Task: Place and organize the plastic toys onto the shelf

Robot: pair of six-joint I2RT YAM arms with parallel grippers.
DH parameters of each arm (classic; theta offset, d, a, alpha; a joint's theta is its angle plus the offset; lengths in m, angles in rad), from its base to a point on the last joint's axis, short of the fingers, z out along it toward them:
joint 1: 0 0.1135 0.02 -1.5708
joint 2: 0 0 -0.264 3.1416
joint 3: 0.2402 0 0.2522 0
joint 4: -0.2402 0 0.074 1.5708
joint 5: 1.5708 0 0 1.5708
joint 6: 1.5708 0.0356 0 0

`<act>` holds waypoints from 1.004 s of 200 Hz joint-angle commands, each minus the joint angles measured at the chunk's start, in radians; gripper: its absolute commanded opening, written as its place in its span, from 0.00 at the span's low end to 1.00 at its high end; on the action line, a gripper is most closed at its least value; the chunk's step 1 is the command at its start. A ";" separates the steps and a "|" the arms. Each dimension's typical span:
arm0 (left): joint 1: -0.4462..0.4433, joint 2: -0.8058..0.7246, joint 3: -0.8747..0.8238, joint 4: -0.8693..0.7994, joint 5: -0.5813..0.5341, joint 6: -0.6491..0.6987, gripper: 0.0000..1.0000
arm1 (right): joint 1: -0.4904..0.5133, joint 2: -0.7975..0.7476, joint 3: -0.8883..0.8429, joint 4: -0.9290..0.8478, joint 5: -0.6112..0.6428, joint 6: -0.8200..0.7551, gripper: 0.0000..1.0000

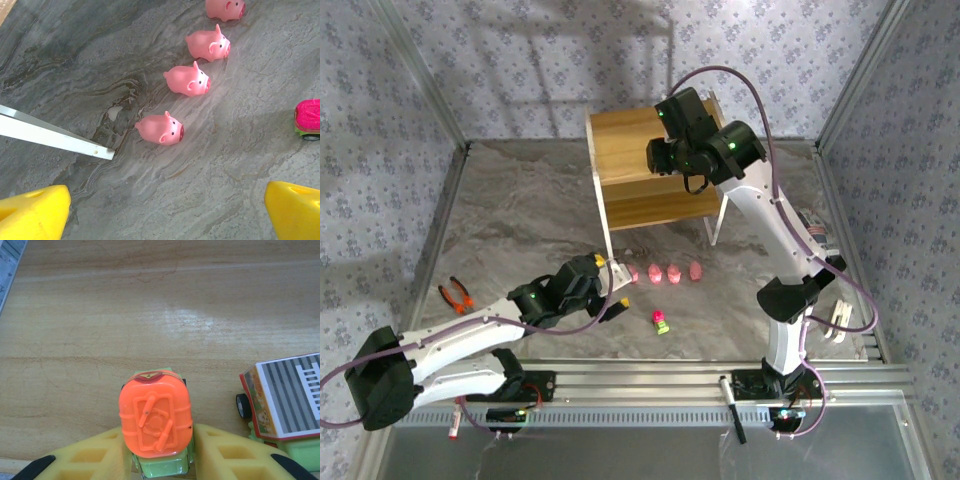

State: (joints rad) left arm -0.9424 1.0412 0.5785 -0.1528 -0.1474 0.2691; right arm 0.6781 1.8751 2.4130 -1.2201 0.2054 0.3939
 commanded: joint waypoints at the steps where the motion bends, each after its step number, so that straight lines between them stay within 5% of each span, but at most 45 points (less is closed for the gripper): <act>1: 0.005 -0.019 -0.005 0.022 -0.005 0.009 1.00 | 0.000 0.010 0.036 -0.031 0.027 -0.020 0.37; 201: 0.005 -0.029 -0.011 0.022 -0.003 0.007 1.00 | 0.027 0.060 0.115 -0.068 0.040 -0.022 0.47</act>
State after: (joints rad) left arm -0.9424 1.0336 0.5785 -0.1528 -0.1471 0.2691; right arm 0.6918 1.9301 2.4790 -1.2579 0.2241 0.3904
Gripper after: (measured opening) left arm 0.995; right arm 0.446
